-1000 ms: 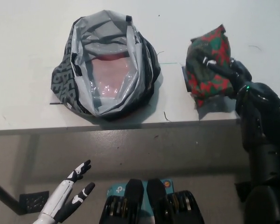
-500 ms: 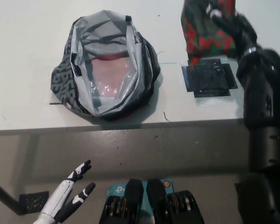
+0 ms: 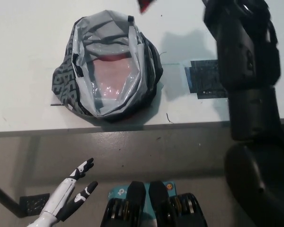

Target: The robot uses its right hand to pick up a bag of coffee beans and puts it in the black plastic bag, then the robot grabs the top of the bag and lifts it.

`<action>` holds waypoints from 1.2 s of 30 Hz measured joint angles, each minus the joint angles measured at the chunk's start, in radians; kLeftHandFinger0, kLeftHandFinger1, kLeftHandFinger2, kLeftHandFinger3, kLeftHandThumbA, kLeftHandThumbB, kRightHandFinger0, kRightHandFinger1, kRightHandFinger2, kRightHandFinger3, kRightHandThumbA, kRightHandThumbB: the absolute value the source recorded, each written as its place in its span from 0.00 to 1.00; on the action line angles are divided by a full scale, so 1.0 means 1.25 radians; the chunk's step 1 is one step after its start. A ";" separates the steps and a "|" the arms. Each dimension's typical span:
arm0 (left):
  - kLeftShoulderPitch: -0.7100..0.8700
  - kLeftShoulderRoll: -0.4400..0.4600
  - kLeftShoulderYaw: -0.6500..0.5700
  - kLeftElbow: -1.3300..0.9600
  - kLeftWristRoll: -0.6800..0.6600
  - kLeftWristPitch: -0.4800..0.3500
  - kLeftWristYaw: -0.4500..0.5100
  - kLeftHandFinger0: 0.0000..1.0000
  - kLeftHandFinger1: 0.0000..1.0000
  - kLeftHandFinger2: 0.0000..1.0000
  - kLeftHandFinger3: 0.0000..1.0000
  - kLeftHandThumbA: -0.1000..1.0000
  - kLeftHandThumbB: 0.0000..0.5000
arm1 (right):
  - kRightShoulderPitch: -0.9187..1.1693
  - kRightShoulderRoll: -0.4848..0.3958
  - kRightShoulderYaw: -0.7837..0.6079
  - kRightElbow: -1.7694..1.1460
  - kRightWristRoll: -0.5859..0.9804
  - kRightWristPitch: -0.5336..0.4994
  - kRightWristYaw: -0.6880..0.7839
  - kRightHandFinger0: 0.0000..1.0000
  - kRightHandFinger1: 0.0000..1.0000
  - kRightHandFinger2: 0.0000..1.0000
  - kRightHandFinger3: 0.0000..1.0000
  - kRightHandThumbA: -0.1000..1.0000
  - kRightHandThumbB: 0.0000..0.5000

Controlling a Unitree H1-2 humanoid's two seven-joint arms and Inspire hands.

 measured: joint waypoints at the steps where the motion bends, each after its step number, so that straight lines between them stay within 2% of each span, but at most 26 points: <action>1: -0.002 0.000 0.000 0.000 0.001 0.000 0.000 1.00 1.00 1.00 1.00 0.96 0.36 | -0.007 0.003 0.003 0.005 0.000 0.000 0.000 0.00 0.34 0.73 0.82 0.00 0.31; 2: -0.005 0.001 0.000 0.000 0.004 0.000 0.000 1.00 1.00 1.00 1.00 0.96 0.36 | -0.020 0.008 0.012 0.021 -0.002 0.000 -0.001 0.00 0.34 0.72 0.76 0.00 0.31; 3: -0.006 0.001 0.000 -0.001 0.005 0.000 0.000 1.00 1.00 1.00 1.00 0.96 0.34 | -0.028 0.011 0.020 0.032 -0.005 0.000 -0.003 0.00 0.35 0.76 0.92 0.00 0.28; 4: -0.008 0.002 -0.001 -0.002 0.008 0.000 -0.001 1.00 1.00 1.00 1.00 0.96 0.33 | -0.037 0.017 0.032 0.048 -0.010 0.000 -0.004 0.00 0.32 0.72 0.86 0.00 0.29; 5: -0.008 0.002 -0.001 -0.002 0.008 0.000 -0.001 1.00 1.00 1.00 1.00 0.95 0.31 | -0.038 0.018 0.033 0.050 -0.011 0.000 -0.005 0.00 0.32 0.70 0.65 0.00 0.28; 7: -0.010 0.003 -0.001 -0.005 0.012 0.001 -0.007 1.00 1.00 1.00 1.00 0.96 0.36 | -0.043 0.031 0.050 0.091 -0.021 -0.001 -0.007 0.00 0.34 0.73 0.49 0.00 0.29; 8: -0.010 0.003 -0.001 -0.005 0.013 0.001 -0.009 1.00 1.00 1.00 1.00 0.96 0.36 | -0.046 0.033 0.061 0.117 -0.026 -0.002 -0.007 0.01 0.36 0.75 0.46 0.00 0.29; 9: -0.011 0.003 -0.001 -0.005 0.013 0.001 -0.011 1.00 1.00 1.00 1.00 0.96 0.37 | -0.047 0.034 0.072 0.145 -0.032 -0.005 -0.007 0.02 0.39 0.77 0.54 0.00 0.32; 10: -0.011 0.003 -0.001 -0.005 0.013 0.001 -0.012 1.00 1.00 1.00 1.00 0.96 0.37 | -0.048 0.034 0.081 0.169 -0.038 -0.007 -0.006 0.02 0.39 0.75 0.53 0.00 0.33; 11: -0.012 0.003 -0.001 -0.005 0.013 0.001 -0.013 1.00 1.00 1.00 1.00 0.96 0.36 | -0.048 0.034 0.084 0.182 -0.042 -0.010 -0.007 0.00 0.35 0.72 0.98 0.00 0.32; 12: -0.012 0.003 -0.001 -0.005 0.013 0.001 -0.014 1.00 1.00 1.00 1.00 0.96 0.35 | -0.048 0.034 0.096 0.215 -0.051 -0.016 -0.007 0.00 0.35 0.71 0.81 0.00 0.34; 14: -0.014 0.003 -0.001 -0.005 0.013 0.001 -0.015 1.00 1.00 1.00 1.00 0.95 0.36 | -0.048 0.034 0.111 0.258 -0.066 -0.028 -0.008 0.00 0.31 0.68 0.72 0.00 0.32; 16: -0.016 0.003 -0.001 -0.005 0.013 0.001 -0.017 1.00 1.00 1.00 1.00 0.96 0.39 | -0.049 0.034 0.123 0.282 -0.077 -0.035 -0.010 0.00 0.30 0.67 0.49 0.00 0.31; 17: -0.017 0.003 -0.001 -0.005 0.013 0.002 -0.018 1.00 1.00 1.00 1.00 0.96 0.39 | -0.049 0.033 0.130 0.297 -0.084 -0.041 -0.011 0.00 0.29 0.68 0.47 0.00 0.31; 18: -0.020 0.003 -0.001 -0.005 0.013 0.004 -0.022 1.00 1.00 1.00 1.00 0.97 0.41 | -0.049 0.034 0.142 0.318 -0.096 -0.050 -0.013 0.00 0.31 0.70 0.32 0.00 0.28; 21: -0.027 0.003 -0.001 -0.005 0.014 0.009 -0.026 1.00 1.00 1.00 1.00 0.97 0.38 | -0.049 0.033 0.174 0.351 -0.127 -0.071 -0.019 0.00 0.28 0.71 0.33 0.00 0.28; 22: -0.030 0.003 -0.001 -0.005 0.014 0.010 -0.027 1.00 1.00 1.00 1.00 0.97 0.38 | -0.049 0.033 0.182 0.357 -0.136 -0.079 -0.020 0.00 0.29 0.72 0.41 0.00 0.30; 24: -0.032 0.003 -0.001 -0.005 0.015 0.011 -0.028 1.00 1.00 1.00 1.00 0.97 0.37 | -0.049 0.032 0.199 0.367 -0.153 -0.093 -0.021 0.00 0.31 0.74 0.69 0.00 0.31; 25: -0.032 0.003 -0.001 -0.005 0.016 0.011 -0.029 1.00 1.00 1.00 1.00 0.97 0.37 | -0.048 0.032 0.207 0.371 -0.161 -0.102 -0.021 0.00 0.32 0.74 0.68 0.00 0.31; 26: -0.033 0.003 -0.001 -0.005 0.016 0.012 -0.029 1.00 1.00 1.00 1.00 0.96 0.37 | -0.048 0.032 0.208 0.373 -0.165 -0.107 -0.022 0.00 0.27 0.67 0.69 0.00 0.28; 29: -0.034 0.005 -0.001 -0.005 0.019 0.012 -0.032 1.00 1.00 1.00 1.00 0.95 0.35 | -0.044 0.032 0.209 0.379 -0.177 -0.122 -0.023 0.00 0.19 0.55 0.49 0.00 0.31; 31: -0.035 0.005 -0.001 -0.004 0.019 0.012 -0.035 1.00 1.00 1.00 1.00 0.95 0.34 | -0.038 0.032 0.213 0.379 -0.185 -0.126 -0.023 0.00 0.18 0.53 0.52 0.00 0.30; 32: -0.036 0.006 -0.001 -0.004 0.020 0.012 -0.035 1.00 1.00 1.00 1.00 0.94 0.33 | -0.036 0.032 0.216 0.379 -0.188 -0.127 -0.024 0.00 0.17 0.52 0.27 0.00 0.30; 33: -0.036 0.006 -0.002 -0.004 0.020 0.012 -0.037 1.00 1.00 1.00 1.00 0.94 0.33 | -0.029 0.033 0.223 0.377 -0.197 -0.128 -0.024 0.00 0.19 0.55 0.25 0.00 0.30; 34: -0.036 0.006 -0.002 -0.004 0.020 0.012 -0.037 1.00 1.00 1.00 1.00 0.93 0.34 | -0.027 0.033 0.224 0.377 -0.199 -0.128 -0.024 0.00 0.26 0.63 0.27 0.00 0.31; 36: -0.036 0.006 -0.002 -0.004 0.020 0.011 -0.040 1.00 1.00 1.00 1.00 0.94 0.35 | -0.016 0.035 0.230 0.374 -0.207 -0.129 -0.024 0.00 0.31 0.68 0.40 0.00 0.31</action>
